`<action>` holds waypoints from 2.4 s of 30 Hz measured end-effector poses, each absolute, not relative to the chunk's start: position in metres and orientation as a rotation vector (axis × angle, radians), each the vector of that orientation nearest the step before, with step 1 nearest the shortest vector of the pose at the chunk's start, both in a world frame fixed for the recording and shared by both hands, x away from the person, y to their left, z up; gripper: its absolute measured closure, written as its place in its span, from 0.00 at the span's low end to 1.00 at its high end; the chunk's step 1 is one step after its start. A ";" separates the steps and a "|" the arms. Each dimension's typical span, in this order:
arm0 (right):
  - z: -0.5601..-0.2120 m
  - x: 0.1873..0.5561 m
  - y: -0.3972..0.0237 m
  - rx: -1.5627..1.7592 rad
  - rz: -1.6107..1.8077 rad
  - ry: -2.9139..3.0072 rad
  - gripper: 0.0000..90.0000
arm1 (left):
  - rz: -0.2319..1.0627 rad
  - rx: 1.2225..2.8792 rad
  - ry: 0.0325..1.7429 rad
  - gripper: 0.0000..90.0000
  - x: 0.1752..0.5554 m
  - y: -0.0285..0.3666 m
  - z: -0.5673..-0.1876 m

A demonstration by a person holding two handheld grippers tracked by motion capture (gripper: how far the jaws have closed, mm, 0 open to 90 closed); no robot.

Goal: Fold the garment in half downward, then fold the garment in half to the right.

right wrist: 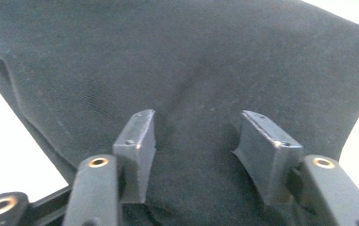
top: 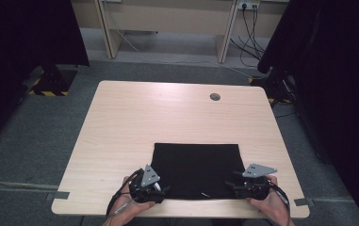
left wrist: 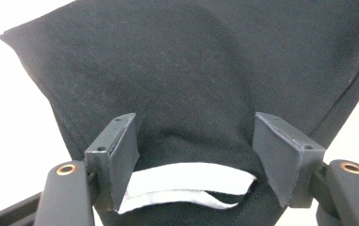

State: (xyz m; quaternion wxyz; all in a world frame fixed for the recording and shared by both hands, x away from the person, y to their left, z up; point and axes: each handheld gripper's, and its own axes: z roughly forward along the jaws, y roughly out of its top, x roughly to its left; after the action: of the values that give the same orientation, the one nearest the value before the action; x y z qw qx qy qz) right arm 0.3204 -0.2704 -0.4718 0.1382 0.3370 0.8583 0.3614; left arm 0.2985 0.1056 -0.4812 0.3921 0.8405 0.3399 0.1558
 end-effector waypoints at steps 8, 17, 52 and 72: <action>-0.458 0.339 -0.271 1.054 1.123 2.387 0.33 | 0.358 2.062 0.914 0.22 0.303 0.111 -0.478; -0.465 0.364 -0.263 1.116 1.006 2.413 0.28 | 0.347 2.074 0.955 0.14 0.304 0.123 -0.476; -0.474 0.370 -0.306 1.144 1.028 2.379 0.27 | 0.349 2.146 0.885 0.13 0.319 0.080 -0.483; -0.475 0.373 -0.314 1.127 1.036 2.384 0.26 | 0.359 2.065 0.867 0.11 0.300 0.106 -0.471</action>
State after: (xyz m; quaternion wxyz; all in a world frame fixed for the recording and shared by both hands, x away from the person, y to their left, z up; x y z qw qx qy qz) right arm 0.3732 -0.3141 -0.4746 0.1535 0.3929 0.8315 0.3614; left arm 0.2997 0.1065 -0.4712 0.4228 0.8251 0.3462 0.1434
